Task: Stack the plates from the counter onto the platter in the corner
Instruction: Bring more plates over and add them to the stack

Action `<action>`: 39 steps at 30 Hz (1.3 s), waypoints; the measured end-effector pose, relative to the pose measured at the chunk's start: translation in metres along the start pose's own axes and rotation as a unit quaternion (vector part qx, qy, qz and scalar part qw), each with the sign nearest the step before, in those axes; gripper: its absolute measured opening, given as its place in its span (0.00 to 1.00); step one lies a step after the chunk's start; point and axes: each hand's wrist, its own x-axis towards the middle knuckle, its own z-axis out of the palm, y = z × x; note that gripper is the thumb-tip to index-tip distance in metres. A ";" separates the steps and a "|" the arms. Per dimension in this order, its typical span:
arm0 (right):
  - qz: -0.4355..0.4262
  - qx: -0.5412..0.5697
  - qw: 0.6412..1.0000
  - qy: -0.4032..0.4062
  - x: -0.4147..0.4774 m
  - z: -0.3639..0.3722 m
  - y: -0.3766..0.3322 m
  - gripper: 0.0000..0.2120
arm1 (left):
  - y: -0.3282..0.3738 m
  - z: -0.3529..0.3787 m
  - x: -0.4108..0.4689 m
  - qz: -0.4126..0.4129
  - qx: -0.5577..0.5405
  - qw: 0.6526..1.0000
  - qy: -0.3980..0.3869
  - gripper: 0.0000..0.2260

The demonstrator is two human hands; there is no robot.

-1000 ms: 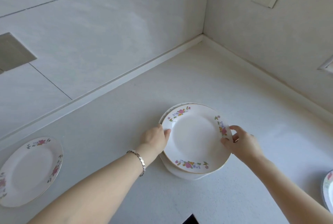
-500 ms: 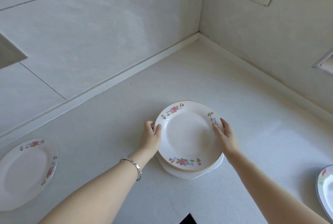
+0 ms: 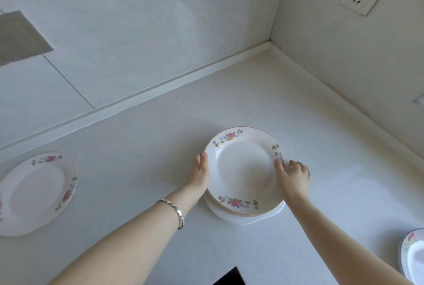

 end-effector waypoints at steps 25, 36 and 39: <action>0.160 0.088 0.920 -0.346 -0.310 0.379 -0.196 0.10 | -0.224 -0.467 -0.113 -0.176 -0.201 0.936 0.230 0.10; 0.246 0.330 0.865 -0.288 -0.330 0.422 -0.202 0.18 | -0.278 -0.549 -0.107 -0.237 -0.481 0.795 0.284 0.05; 0.220 0.326 0.873 -0.288 -0.326 0.411 -0.211 0.18 | -0.280 -0.559 -0.098 -0.200 -0.559 0.748 0.296 0.03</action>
